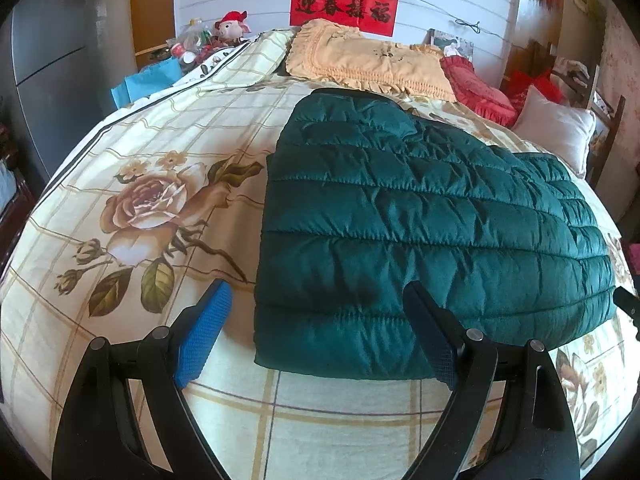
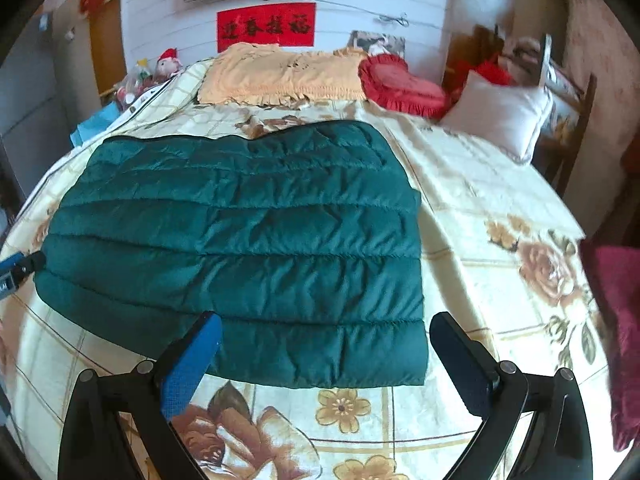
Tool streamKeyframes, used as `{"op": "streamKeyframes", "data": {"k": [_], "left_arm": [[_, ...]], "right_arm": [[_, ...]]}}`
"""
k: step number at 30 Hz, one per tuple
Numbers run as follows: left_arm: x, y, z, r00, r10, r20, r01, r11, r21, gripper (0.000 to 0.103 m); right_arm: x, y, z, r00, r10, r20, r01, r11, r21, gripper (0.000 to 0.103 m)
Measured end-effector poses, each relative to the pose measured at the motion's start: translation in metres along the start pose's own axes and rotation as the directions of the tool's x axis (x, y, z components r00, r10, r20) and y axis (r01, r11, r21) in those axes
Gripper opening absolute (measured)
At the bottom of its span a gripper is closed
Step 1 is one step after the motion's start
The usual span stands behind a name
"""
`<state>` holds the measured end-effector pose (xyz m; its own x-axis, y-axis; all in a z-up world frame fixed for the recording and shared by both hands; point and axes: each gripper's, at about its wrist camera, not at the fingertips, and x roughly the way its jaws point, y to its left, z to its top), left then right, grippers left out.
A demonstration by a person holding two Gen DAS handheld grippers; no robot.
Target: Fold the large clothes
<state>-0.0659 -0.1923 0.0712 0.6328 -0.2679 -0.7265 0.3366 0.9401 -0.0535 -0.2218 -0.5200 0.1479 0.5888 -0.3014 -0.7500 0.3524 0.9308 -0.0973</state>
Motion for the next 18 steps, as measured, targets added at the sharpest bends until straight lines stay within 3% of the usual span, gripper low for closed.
{"op": "streamKeyframes", "data": {"k": [8,14,18], "left_arm": [[0.0,0.007,0.001,1.0,-0.017,0.007,0.017,0.999,-0.032,0.088],[0.016,0.038,0.004,0.994,-0.109,-0.025,0.102,0.978,-0.184,0.088],[0.025,0.047,0.005,0.99,-0.139,-0.031,0.129,0.968,-0.215,0.088]], "right_arm": [[0.002,0.015,0.0,1.0,-0.001,-0.006,0.0,0.999,-0.035,0.103],[0.008,-0.005,0.001,1.0,-0.018,-0.015,0.018,1.0,-0.003,0.103],[0.016,-0.023,0.005,1.0,-0.006,-0.028,0.007,0.999,0.038,0.103]]}}
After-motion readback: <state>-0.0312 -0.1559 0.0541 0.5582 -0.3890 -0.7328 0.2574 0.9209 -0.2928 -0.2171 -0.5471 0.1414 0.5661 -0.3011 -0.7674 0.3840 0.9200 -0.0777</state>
